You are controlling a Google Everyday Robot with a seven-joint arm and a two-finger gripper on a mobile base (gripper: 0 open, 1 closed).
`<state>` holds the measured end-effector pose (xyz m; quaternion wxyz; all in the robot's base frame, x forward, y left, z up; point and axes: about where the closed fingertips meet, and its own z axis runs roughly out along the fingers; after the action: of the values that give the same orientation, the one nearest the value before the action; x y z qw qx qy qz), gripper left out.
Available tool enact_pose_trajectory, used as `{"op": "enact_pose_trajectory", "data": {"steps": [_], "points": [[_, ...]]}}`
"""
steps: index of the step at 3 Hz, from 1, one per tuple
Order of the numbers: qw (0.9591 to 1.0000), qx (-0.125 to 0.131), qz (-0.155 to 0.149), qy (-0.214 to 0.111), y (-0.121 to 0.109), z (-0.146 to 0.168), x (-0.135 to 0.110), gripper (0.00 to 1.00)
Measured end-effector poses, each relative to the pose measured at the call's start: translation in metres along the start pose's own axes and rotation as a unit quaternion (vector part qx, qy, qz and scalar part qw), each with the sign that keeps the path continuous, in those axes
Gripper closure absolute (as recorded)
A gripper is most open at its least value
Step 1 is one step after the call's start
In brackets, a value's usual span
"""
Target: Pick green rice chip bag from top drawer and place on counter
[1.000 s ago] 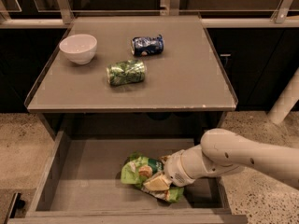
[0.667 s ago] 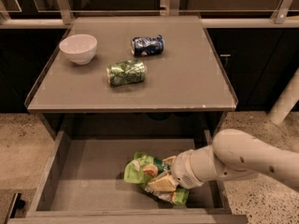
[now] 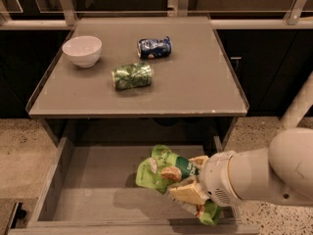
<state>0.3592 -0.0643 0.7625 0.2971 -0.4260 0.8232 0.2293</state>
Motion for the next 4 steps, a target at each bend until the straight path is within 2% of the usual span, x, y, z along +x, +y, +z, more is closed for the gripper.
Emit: {"op": "enact_pose_trajectory", "data": {"steps": [1, 2, 3, 4], "points": [[0.9997, 0.015, -0.02, 0.006, 0.01, -0.012, -0.012, 1.0], [0.9997, 0.014, -0.019, 0.006, 0.01, -0.011, -0.011, 1.0], [0.9997, -0.002, -0.022, 0.013, 0.004, -0.015, -0.02, 1.0], [0.999, -0.003, -0.041, 0.019, -0.02, -0.036, -0.049, 1.0]]}}
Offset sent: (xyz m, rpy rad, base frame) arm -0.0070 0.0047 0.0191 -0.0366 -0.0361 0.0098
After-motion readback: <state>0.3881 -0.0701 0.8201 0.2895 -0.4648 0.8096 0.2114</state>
